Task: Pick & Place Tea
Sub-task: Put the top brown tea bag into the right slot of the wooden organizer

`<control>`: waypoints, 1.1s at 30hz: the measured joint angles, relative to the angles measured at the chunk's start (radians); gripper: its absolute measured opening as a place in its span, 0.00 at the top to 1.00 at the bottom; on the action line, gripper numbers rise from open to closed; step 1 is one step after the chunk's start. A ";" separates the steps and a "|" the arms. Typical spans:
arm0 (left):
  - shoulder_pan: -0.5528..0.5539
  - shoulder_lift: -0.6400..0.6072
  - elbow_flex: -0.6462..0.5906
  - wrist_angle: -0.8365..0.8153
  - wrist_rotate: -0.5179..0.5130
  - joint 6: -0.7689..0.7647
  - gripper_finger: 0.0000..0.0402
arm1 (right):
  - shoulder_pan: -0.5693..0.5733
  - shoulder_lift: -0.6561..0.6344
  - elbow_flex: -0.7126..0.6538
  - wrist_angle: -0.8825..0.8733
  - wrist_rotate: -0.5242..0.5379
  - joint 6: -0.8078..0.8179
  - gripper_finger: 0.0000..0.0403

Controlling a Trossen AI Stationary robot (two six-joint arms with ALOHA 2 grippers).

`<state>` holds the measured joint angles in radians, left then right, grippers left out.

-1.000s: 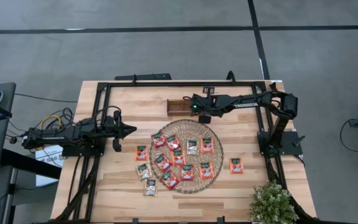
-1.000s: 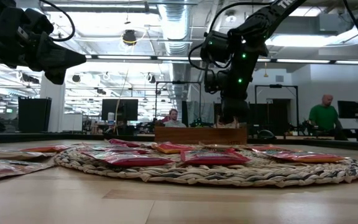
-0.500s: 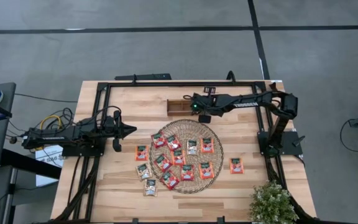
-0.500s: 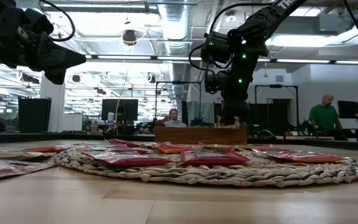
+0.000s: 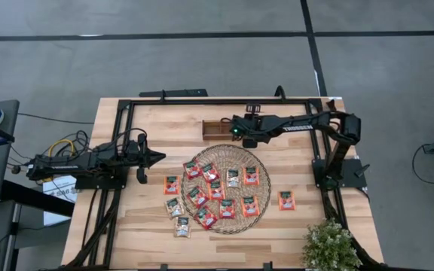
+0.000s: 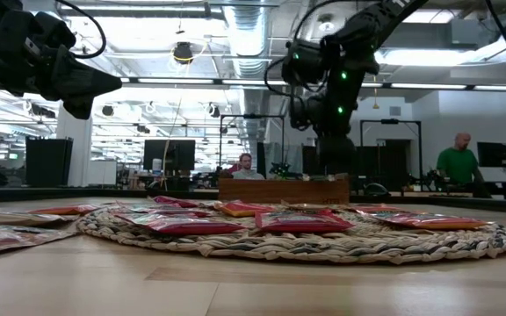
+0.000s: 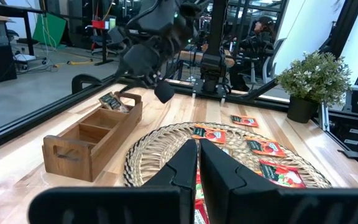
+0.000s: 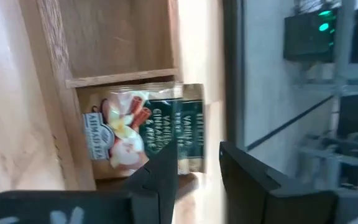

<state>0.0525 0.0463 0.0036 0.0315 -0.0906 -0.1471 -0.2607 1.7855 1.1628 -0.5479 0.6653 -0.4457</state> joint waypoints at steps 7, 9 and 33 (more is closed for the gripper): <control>0.000 0.000 0.000 0.000 0.000 0.000 0.98 | 0.064 -0.052 0.124 -0.143 0.012 0.001 0.72; 0.000 0.000 0.000 0.000 0.000 0.000 0.98 | 0.093 -0.088 0.145 -0.173 -0.001 0.021 0.72; 0.000 0.000 0.000 0.000 0.000 0.000 0.98 | 0.335 -0.146 0.160 -0.298 -0.522 0.417 0.72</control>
<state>0.0527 0.0460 0.0036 0.0315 -0.0908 -0.1471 0.0746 1.6397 1.3229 -0.8461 0.1432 -0.0285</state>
